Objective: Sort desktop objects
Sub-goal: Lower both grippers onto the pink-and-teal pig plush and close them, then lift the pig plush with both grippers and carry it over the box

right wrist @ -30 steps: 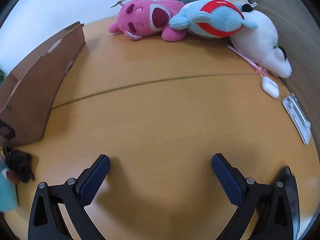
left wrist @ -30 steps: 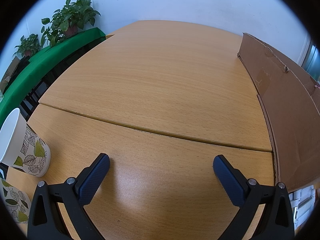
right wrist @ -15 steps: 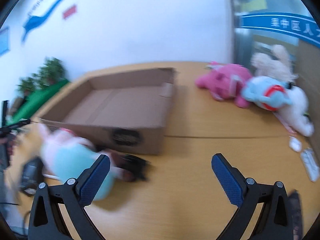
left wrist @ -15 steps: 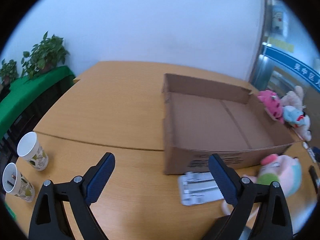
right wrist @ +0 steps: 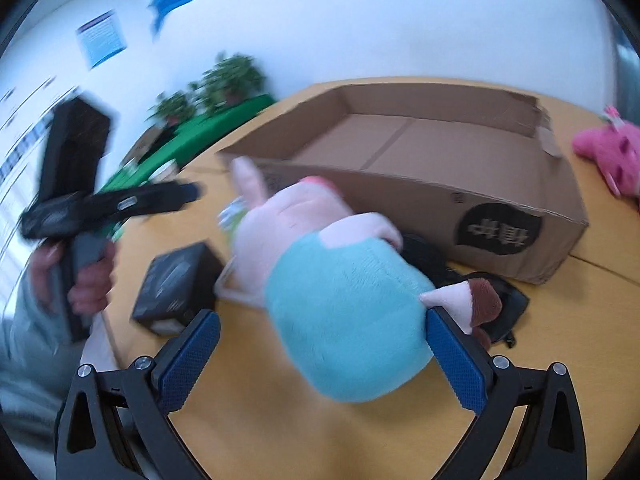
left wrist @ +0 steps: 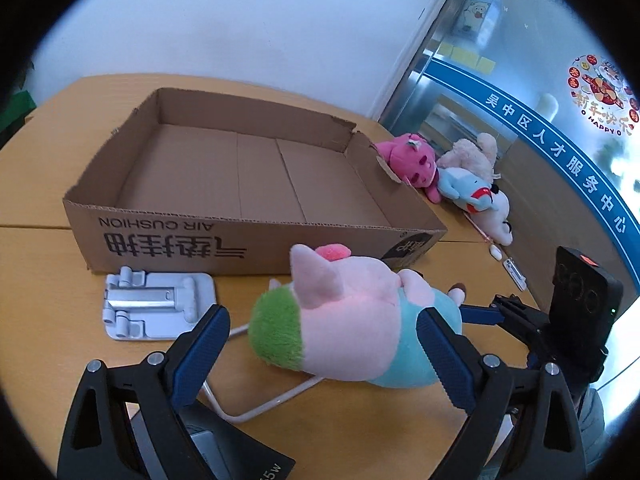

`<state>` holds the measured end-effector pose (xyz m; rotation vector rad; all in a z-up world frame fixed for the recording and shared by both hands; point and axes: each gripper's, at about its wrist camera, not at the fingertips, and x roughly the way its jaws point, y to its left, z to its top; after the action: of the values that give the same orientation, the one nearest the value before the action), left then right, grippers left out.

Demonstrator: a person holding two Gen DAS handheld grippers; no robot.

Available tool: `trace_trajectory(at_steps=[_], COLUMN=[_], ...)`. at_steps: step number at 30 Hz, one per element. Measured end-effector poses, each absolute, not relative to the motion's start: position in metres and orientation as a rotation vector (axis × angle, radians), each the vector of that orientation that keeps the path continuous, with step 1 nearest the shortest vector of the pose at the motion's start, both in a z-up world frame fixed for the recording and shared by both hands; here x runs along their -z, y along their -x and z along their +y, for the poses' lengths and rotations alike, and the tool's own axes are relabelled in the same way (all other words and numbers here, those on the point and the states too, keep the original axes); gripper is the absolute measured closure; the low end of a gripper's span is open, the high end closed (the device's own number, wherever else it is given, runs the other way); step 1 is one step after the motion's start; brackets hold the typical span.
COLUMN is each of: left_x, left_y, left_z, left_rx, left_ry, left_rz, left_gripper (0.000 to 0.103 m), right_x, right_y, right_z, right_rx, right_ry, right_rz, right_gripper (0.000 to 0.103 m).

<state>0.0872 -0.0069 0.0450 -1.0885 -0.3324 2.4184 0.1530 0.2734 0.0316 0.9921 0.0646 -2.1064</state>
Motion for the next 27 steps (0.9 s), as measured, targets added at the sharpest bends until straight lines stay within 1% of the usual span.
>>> trace_trajectory(at_steps=[4,7,10,13,14,17,19,20,22,23,26,27], left_x=[-0.032,-0.021,-0.012,-0.006,-0.003,0.004,0.004,0.003,0.002,0.002,-0.005,-0.009], left_y=[-0.084,-0.077,-0.072,-0.071,-0.071,-0.068,-0.067,-0.067,-0.067,-0.067,-0.072,-0.074], left_z=[-0.006,-0.001,0.002,0.005,0.005,0.009,0.012,0.012,0.01,0.009,0.013,0.015], left_rx=[-2.355,-2.288,-2.217,-2.201,-2.177,-2.125,-2.123,-2.134,-2.133,-2.124,-2.15,-2.168], left_ry=[1.154,1.206,1.238,1.262,1.263,1.286,1.285,1.285,1.282,1.282,1.258,1.247], left_rz=[-0.402,-0.446,-0.486,-0.499,-0.517,-0.548,-0.549,-0.536,-0.547,-0.558,-0.518,-0.5], left_gripper=[0.008,0.009,0.011,0.011,0.012,0.034,0.036,0.038,0.045,0.049,0.057,0.058], right_x=[-0.035,-0.02,-0.012,-0.019,-0.021,-0.014,-0.006,-0.004,-0.005,-0.005,-0.007,-0.007], right_y=[-0.167,-0.151,-0.153,-0.162,-0.162,-0.155,-0.15,-0.148,-0.147,-0.149,-0.148,-0.152], right_z=[0.287,0.281,0.264,0.257,0.257,0.258,0.25,0.245,0.236,0.234,0.234,0.234], right_rx=[2.116,2.149,2.14,2.019,2.014,2.101,2.13,2.147,2.205,2.233,2.262,2.267], right_ry=[-0.928,-1.04,-1.085,-1.028,-1.014,-1.06,-1.109,-1.11,-1.094,-1.089,-1.08,-1.072], right_rz=[0.037,0.024,0.096,0.037,0.027,0.051,0.079,0.099,0.153,0.172,0.126,0.125], right_gripper=[0.0,0.0,0.0,0.0,0.0,0.0,0.0,0.002,0.016,0.027,0.031,0.032])
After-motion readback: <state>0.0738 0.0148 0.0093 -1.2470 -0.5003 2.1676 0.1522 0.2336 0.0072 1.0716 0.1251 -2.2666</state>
